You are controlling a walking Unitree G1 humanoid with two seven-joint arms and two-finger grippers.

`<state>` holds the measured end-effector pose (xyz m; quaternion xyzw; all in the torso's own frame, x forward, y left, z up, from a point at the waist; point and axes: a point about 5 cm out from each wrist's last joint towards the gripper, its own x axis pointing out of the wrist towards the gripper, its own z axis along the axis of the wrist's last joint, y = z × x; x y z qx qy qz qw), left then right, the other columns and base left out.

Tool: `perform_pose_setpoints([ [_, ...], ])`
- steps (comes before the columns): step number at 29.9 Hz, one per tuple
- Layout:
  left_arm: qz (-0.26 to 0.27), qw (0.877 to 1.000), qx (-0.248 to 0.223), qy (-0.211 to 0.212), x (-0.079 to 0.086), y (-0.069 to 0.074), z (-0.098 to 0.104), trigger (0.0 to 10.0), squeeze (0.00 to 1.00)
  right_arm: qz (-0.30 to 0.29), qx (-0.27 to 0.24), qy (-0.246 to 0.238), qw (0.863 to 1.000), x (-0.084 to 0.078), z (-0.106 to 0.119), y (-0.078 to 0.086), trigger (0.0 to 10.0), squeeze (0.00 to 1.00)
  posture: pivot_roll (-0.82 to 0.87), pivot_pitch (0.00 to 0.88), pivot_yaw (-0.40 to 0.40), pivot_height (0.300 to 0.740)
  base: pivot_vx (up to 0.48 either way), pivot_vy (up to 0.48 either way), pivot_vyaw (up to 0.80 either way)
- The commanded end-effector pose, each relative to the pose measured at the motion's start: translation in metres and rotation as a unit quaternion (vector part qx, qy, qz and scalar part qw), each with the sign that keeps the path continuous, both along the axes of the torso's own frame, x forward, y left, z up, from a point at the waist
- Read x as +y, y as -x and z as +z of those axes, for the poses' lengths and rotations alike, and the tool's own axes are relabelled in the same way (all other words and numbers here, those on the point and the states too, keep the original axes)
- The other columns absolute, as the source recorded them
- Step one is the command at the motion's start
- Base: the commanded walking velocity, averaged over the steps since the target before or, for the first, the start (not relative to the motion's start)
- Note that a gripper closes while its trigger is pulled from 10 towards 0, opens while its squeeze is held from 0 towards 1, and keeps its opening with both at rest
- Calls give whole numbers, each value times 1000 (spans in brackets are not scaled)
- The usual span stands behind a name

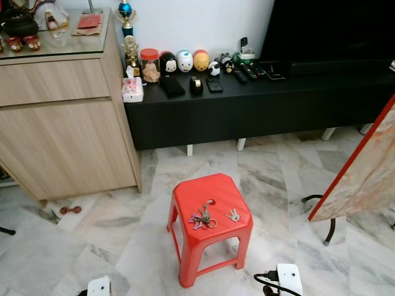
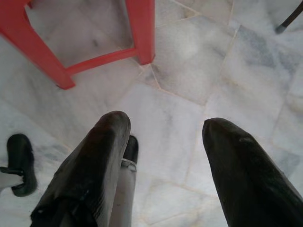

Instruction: Hang keys on a hook

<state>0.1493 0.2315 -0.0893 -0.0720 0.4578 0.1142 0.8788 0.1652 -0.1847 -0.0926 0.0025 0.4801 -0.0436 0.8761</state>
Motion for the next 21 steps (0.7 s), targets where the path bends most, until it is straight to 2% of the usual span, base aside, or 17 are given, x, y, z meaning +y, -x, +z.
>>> perform_pose_setpoints([
  [1,0,1000,18,-1,3,13,-4,10000,0,1,-14,0,1000,2,3,-7,10000,0,35,0,-47,740,341,0,800],
  [6,-2,1000,25,0,3,20,-6,10000,0,-1,-15,-2,1000,1,3,-8,10000,0,36,0,-48,740,343,0,800],
  [8,-1,1000,28,0,4,23,-7,10000,0,-16,-16,-10,1000,1,3,-7,10000,0,36,0,-48,740,345,0,0],
  [11,-4,1000,22,1,0,15,-6,10000,0,-7,-15,-4,1000,1,3,-7,10000,0,36,0,-47,740,347,0,0],
  [18,-6,1000,21,1,0,13,-5,10000,0,-9,-18,-5,1000,1,4,-8,10000,0,36,0,-47,740,348,0,0],
  [21,-4,1000,20,3,-1,13,-5,10000,0,-8,-19,-7,1000,2,4,-9,10000,0,37,0,-47,740,0,0,0],
])
